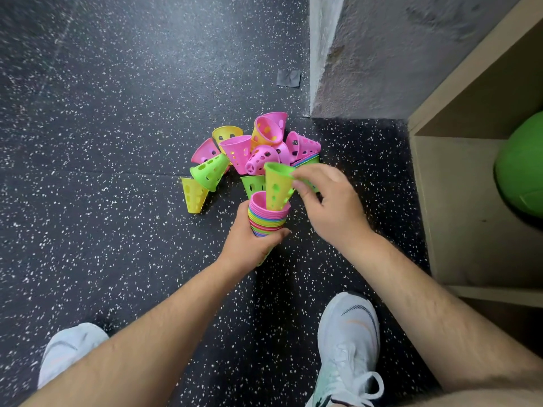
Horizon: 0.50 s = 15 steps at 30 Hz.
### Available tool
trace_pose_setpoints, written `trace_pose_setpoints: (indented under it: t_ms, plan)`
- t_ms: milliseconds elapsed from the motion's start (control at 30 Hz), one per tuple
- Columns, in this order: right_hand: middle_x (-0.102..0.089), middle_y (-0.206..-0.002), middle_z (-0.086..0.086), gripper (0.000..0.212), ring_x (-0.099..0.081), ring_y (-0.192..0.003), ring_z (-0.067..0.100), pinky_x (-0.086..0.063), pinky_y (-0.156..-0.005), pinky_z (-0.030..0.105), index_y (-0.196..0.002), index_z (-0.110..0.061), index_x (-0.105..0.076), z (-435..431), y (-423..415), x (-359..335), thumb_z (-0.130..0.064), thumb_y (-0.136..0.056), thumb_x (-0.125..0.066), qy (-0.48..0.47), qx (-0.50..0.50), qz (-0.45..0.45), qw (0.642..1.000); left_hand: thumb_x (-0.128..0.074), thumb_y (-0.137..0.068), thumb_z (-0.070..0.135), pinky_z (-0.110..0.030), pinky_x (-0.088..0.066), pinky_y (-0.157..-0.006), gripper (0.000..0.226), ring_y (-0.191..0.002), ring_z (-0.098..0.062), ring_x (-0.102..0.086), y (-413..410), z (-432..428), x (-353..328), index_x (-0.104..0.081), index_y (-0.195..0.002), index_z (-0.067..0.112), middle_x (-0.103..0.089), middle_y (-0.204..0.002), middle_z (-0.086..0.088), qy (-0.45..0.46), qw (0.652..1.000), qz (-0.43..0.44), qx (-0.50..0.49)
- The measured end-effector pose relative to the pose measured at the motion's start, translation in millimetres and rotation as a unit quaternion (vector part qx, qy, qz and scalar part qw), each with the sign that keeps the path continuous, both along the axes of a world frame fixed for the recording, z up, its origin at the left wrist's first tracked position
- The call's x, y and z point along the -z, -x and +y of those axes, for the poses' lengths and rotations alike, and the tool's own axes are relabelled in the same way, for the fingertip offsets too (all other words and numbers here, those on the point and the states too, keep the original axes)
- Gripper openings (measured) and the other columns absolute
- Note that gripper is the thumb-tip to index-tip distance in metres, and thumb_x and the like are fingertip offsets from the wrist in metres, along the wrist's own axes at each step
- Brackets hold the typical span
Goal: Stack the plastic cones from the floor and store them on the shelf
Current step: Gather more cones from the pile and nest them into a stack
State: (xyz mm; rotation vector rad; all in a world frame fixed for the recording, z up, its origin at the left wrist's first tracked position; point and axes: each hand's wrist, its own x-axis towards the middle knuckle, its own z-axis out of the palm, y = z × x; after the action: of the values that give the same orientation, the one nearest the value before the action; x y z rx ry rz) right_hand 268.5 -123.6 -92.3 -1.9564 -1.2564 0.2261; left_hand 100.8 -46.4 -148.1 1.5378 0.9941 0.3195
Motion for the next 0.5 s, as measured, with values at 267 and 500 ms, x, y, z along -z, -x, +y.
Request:
trace_pose_setpoints:
  t_ms: [267, 500]
  plan:
    - [-0.063, -0.118, -0.011, 0.026, -0.057, -0.111, 0.008, -0.048, -0.099, 0.036, -0.122, -0.027, -0.064, 6, 6, 19, -0.033, -0.099, -0.055, 0.107, -0.064, 0.101, 0.987, -0.089, -0.078, 0.012, -0.013, -0.051, -0.077, 0.065, -0.081, 0.005, -0.064, 4, 7, 7, -0.048, -0.128, 0.014, -0.068, -0.102, 0.004, 0.024, 0.999, -0.009, -0.042]
    - [-0.037, -0.153, 0.002, 0.052, -0.04, -0.129, 0.032, -0.043, -0.104, 0.048, -0.146, -0.022, -0.046, 30, -45, 34, -0.015, -0.096, -0.056, 0.223, 0.003, -0.098, 0.97, -0.092, -0.075, 0.024, -0.026, -0.055, -0.089, 0.069, -0.088, -0.001, -0.066, 0, 9, 11, -0.048, -0.128, 0.023, -0.068, -0.103, 0.008, 0.028, 0.999, 0.006, -0.022]
